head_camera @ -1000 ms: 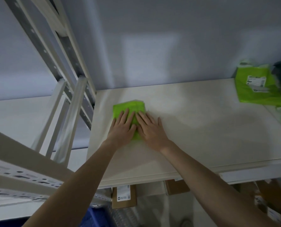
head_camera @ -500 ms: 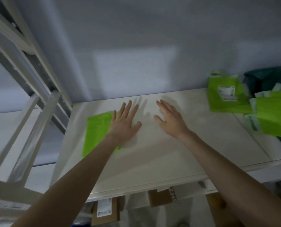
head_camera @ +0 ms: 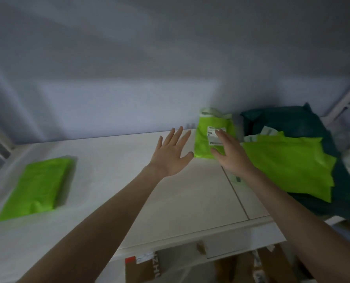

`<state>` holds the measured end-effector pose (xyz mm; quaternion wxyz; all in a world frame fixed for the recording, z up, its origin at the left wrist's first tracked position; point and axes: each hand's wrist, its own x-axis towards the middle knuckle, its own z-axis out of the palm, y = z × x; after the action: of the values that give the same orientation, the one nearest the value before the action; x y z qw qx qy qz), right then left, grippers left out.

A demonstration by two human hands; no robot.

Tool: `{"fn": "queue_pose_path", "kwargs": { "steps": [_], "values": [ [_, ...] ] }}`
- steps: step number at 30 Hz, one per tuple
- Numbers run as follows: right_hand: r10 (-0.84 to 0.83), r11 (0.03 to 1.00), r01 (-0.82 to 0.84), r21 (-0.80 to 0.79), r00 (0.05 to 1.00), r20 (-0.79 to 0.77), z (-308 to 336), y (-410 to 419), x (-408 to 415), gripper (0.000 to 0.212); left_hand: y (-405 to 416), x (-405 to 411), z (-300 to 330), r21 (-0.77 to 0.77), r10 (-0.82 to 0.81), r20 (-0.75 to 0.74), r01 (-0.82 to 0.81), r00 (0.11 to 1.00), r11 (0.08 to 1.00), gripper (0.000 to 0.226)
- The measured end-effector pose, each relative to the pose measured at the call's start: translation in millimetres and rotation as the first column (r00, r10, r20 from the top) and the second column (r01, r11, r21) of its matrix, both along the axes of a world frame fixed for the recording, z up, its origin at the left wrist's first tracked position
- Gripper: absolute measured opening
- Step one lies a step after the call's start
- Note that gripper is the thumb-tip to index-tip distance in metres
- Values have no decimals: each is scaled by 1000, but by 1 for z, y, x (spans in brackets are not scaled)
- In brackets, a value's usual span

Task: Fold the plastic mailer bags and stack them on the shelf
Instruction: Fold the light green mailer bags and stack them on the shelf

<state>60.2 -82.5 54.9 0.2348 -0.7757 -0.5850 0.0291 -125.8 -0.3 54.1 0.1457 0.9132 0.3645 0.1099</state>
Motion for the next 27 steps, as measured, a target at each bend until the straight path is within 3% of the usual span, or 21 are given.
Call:
{"fn": "queue_pose_path", "kwargs": {
  "steps": [4,9,12,16,21,24,27],
  "values": [
    [-22,998,20,-67,999,-37,-18,-15,34,61,-10,46,-19,-30,-44,-25,44,999,999,66],
    [-65,983,28,-183,977,-202,-39,-17,52,66,-8,87,-45,-121,-39,-95,27,995,992,67],
    [-106,984,49,-174,935,-338,-46,-12,57,66,-5,101,-57,-196,48,-71,-61,996,979,69],
    [-190,974,133,-184,921,-340,-48,0,65,62,4,112,-65,-388,224,-27,-216,974,896,71],
    [-283,959,227,-170,803,-525,-49,15,73,48,18,123,-66,-459,321,107,-240,941,856,57],
    [-319,943,301,-139,708,-630,-49,21,80,38,26,128,-64,-611,481,232,-258,845,749,50],
    [-319,933,340,-119,628,-710,-50,25,84,45,30,132,-61,-757,624,243,-258,743,601,56]
  ]
}}
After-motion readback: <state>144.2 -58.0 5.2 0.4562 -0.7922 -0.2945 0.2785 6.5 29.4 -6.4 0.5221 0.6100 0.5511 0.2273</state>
